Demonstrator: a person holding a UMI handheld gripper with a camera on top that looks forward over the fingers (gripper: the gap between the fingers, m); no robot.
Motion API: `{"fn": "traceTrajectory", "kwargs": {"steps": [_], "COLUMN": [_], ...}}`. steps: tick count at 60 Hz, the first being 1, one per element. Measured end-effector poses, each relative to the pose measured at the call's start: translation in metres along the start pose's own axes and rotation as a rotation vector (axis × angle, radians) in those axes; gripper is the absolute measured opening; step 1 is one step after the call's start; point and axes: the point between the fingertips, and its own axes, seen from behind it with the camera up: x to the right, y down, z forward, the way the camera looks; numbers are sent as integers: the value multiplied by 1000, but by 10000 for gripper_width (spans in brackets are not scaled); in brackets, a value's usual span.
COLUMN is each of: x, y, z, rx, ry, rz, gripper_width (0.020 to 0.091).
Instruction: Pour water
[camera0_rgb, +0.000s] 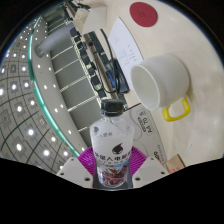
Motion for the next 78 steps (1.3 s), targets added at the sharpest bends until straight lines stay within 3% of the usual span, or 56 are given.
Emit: {"fn": "traceTrajectory", "kwargs": {"steps": [14, 25, 33, 39, 48, 70, 74, 78], "x": [-77, -158, -182, -157, -96, 0, -3, -3], "y": [-5, -58, -116, -175, -245, -296, -295, -294], "z": [-20, -46, -69, -84, -86, -92, -89, -91], "rx": [-14, 109, 209, 248, 232, 135, 165, 178], "ry": [-18, -9, 90, 225, 400, 562, 533, 536], "rz": [-552, -1143, -1500, -1728, -1848, -1895, -1909, -1905], "gripper_width": [390, 394, 393, 392, 393, 408, 408, 460]}}
